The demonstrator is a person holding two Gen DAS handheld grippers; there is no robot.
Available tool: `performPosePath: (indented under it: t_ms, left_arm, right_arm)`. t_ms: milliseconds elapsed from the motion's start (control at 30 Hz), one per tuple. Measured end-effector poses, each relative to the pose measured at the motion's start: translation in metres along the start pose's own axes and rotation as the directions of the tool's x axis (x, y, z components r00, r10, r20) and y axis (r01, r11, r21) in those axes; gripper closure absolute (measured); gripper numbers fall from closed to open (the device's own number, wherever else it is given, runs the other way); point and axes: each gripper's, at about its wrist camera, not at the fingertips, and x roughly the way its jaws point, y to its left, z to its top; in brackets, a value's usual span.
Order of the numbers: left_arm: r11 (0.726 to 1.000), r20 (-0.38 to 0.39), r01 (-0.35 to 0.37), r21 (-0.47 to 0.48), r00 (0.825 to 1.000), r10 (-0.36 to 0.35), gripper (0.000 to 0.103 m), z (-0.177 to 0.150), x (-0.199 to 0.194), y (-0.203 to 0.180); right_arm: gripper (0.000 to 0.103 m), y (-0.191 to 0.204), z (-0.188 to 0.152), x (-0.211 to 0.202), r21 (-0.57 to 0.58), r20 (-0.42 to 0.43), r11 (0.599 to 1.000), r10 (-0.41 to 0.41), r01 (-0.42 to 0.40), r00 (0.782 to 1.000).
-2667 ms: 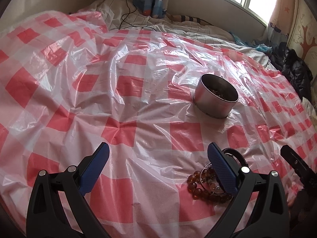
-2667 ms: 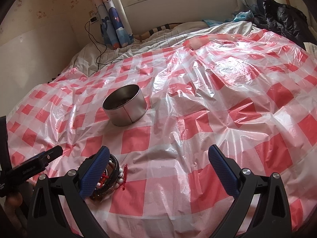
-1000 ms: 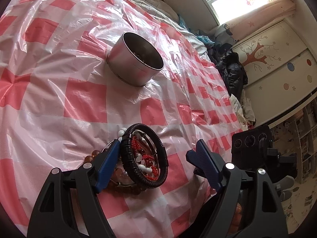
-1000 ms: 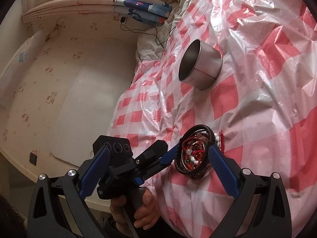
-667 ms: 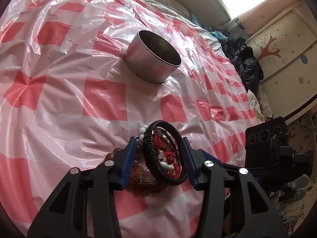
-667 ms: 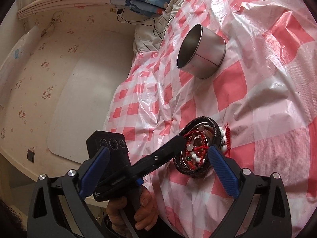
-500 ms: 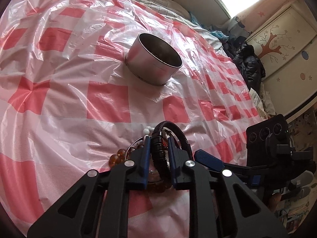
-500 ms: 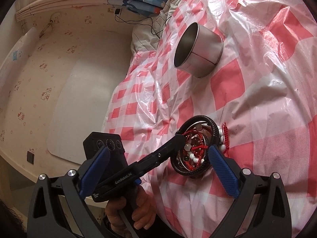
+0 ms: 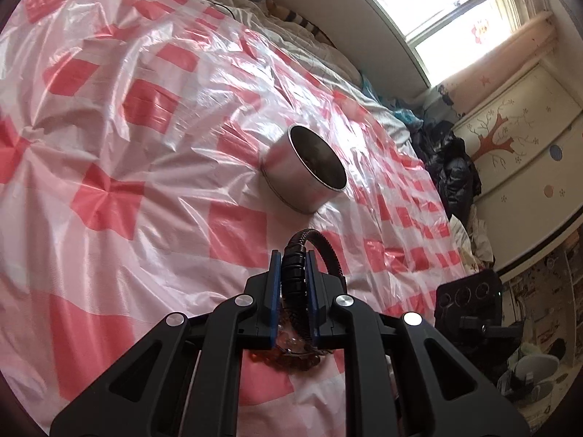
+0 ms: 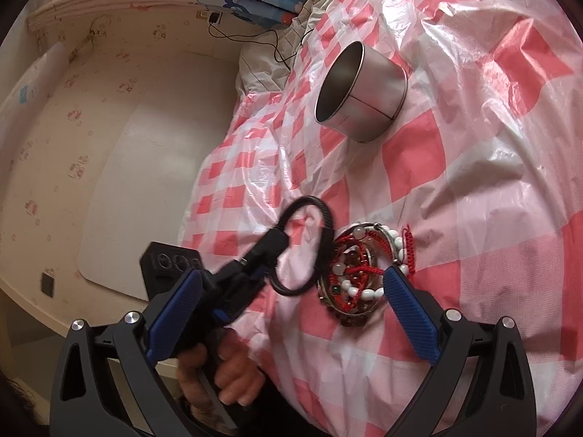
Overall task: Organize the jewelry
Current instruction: 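Lift the black bangle up off the pile with the left tool, then grasp the silver hoop with white beads with the right tool while the left tool holds the bangle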
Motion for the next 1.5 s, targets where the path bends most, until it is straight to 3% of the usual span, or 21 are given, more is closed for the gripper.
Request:
performPosePath:
  t_ms: [67, 133, 200, 333, 500, 767, 900, 1000, 1133, 1167, 1200, 1367, 1500]
  left_arm:
    - [0.999, 0.016, -0.041, 0.001, 0.999, 0.041, 0.091, 0.006, -0.005, 0.003]
    - [0.997, 0.024, -0.083, 0.005, 0.996, 0.083, 0.091, 0.013, -0.007, 0.006]
    - [0.993, 0.029, -0.116, 0.000, 0.993, 0.116, 0.091, 0.021, -0.010, 0.013]
    - [0.979, 0.022, -0.200, -0.041, 0.979, 0.201, 0.091, 0.027, -0.010, 0.030]
    - [0.965, -0.030, -0.254, -0.063, 0.967, 0.253, 0.091, 0.021, 0.002, 0.044]
    - [0.963, -0.062, -0.241, -0.119, 0.970, 0.235, 0.091, 0.015, 0.009, 0.056]
    - [0.963, -0.066, -0.237, -0.126, 0.971, 0.230, 0.091, 0.014, 0.010, 0.056]
    - [0.964, -0.071, -0.235, -0.122, 0.971, 0.227, 0.091, 0.014, 0.012, 0.055]
    - [0.964, -0.075, -0.235, -0.123, 0.971, 0.227, 0.091, 0.013, 0.013, 0.054]
    - [0.964, -0.076, -0.234, -0.124, 0.971, 0.226, 0.090, 0.013, 0.013, 0.054]
    - [0.964, -0.076, -0.233, -0.125, 0.971, 0.225, 0.090, 0.013, 0.014, 0.054]
    - [0.964, -0.077, -0.232, -0.128, 0.972, 0.223, 0.088, 0.013, 0.014, 0.054]
    - [0.965, -0.077, -0.230, -0.129, 0.972, 0.221, 0.086, 0.013, 0.014, 0.053]
  right_arm:
    - [0.007, 0.008, -0.002, 0.000, -0.071, 0.018, 0.989, -0.127, 0.128, 0.992]
    - [0.007, 0.018, -0.005, 0.004, -0.162, 0.054, 0.940, -0.295, 0.299, 0.954]
    - [0.008, 0.027, -0.010, 0.011, -0.247, 0.086, 0.875, -0.408, 0.416, 0.909]
    - [0.008, 0.043, -0.025, 0.031, -0.390, 0.121, 0.758, -0.520, 0.522, 0.846]
    - [0.008, 0.050, -0.035, 0.054, -0.479, 0.142, 0.675, -0.572, 0.562, 0.808]
    - [0.008, 0.061, -0.025, 0.073, -0.545, 0.140, 0.630, -0.582, 0.553, 0.801]
    - [0.008, 0.060, -0.020, 0.088, -0.581, 0.117, 0.592, -0.619, 0.559, 0.777]
    - [0.008, 0.051, -0.014, 0.094, -0.566, 0.087, 0.601, -0.636, 0.564, 0.767]
    - [0.012, 0.047, -0.011, 0.089, -0.550, 0.078, 0.632, -0.612, 0.546, 0.787]
    - [0.031, 0.048, -0.011, 0.088, -0.553, 0.080, 0.633, -0.606, 0.541, 0.791]
    - [0.042, 0.048, -0.011, 0.088, -0.554, 0.074, 0.637, -0.603, 0.536, 0.794]
    - [0.043, 0.053, -0.015, 0.085, -0.566, 0.105, 0.616, -0.606, 0.548, 0.789]
    - [0.043, 0.068, -0.018, 0.073, -0.580, 0.160, 0.622, -0.547, 0.527, 0.822]
